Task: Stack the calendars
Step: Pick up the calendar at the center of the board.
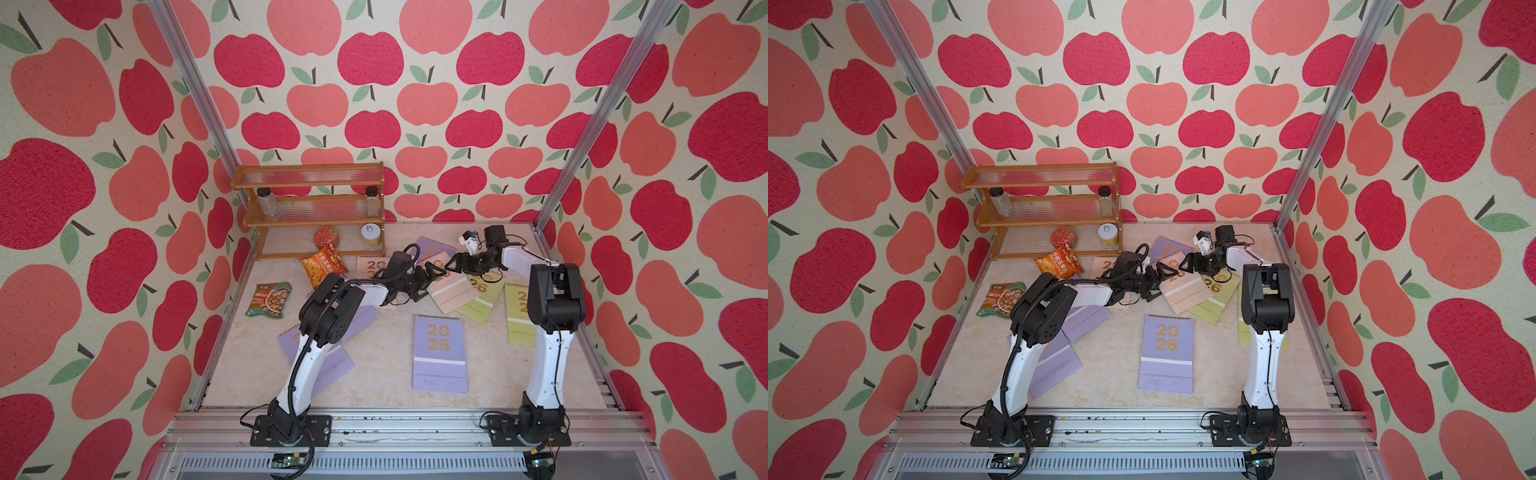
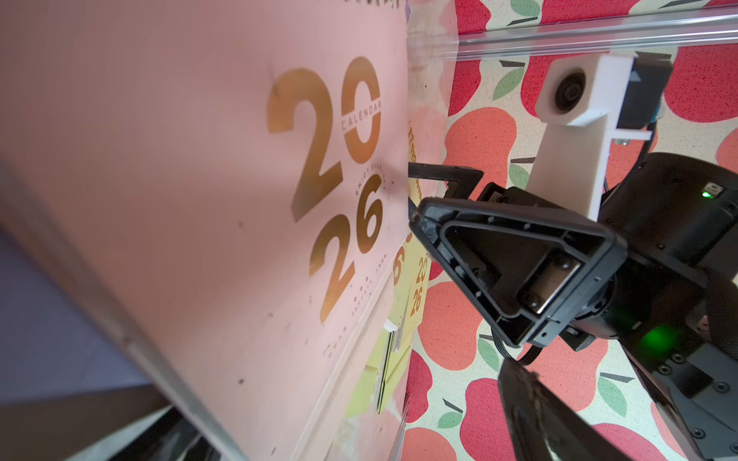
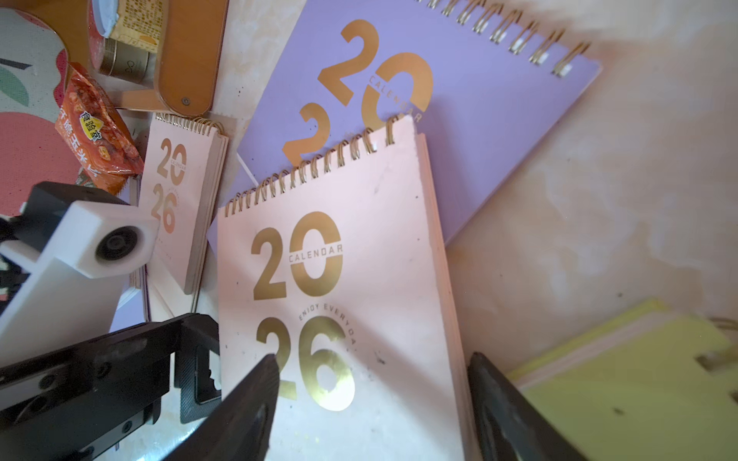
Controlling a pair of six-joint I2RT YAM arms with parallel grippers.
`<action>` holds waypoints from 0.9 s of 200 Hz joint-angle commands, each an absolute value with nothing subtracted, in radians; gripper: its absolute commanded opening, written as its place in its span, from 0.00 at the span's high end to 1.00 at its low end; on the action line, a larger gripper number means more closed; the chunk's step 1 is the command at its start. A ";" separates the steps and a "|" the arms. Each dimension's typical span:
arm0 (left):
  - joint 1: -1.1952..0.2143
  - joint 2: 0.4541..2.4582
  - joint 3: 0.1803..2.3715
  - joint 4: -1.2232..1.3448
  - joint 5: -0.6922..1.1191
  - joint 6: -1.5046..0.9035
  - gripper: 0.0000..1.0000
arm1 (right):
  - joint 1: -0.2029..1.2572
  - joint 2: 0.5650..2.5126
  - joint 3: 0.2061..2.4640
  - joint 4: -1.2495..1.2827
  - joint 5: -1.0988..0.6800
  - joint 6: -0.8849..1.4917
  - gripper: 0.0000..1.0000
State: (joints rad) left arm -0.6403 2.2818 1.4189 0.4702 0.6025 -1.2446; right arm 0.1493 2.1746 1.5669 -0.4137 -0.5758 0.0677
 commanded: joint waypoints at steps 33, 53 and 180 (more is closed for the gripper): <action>-0.649 2.306 1.427 0.502 0.605 -1.256 0.08 | 0.156 2.143 1.516 -0.433 -0.591 0.078 0.24; -0.650 2.297 1.415 0.515 0.596 -1.261 0.22 | 0.156 2.143 1.517 -0.431 -0.589 0.080 0.24; -0.657 2.233 1.362 0.508 0.536 -1.252 1.00 | 0.142 2.119 1.536 -0.448 -0.581 0.069 0.24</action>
